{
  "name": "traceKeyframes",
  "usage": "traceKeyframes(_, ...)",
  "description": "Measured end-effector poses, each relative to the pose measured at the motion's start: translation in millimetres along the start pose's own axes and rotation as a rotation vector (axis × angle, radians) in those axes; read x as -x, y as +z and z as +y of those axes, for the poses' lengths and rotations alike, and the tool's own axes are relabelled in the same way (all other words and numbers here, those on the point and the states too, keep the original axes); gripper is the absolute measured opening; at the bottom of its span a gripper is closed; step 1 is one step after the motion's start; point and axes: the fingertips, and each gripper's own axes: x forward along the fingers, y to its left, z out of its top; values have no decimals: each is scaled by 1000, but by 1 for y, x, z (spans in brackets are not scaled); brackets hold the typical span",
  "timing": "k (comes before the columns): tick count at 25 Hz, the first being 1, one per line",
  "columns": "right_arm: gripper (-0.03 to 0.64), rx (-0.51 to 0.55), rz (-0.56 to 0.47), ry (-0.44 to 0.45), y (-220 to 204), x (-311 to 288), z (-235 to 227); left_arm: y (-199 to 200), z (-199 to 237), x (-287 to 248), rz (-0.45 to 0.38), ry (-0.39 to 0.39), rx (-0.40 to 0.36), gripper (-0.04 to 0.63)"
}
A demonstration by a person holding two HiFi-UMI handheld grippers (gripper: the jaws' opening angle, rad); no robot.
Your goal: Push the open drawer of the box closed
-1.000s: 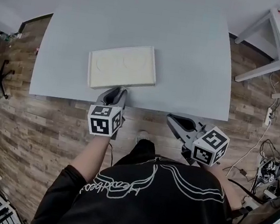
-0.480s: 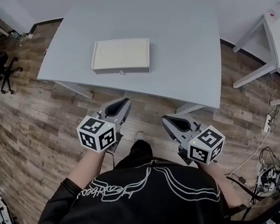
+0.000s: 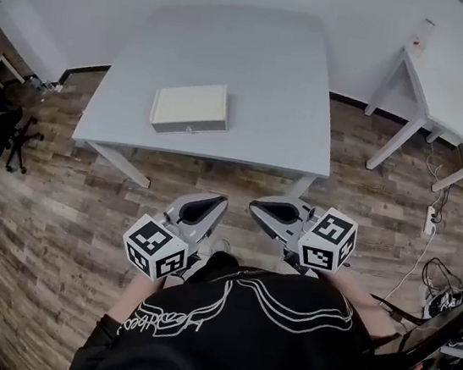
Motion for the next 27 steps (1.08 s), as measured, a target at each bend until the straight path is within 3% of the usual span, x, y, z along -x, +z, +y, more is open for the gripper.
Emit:
traceKeyframes(7,8,67,4,-7,1,19,16,2,-27,0,12,-5,-36,8)
traceKeyframes(27,8,70,-7,-19,-4,44,24,-5,-49,-7,58,-16,-51,8)
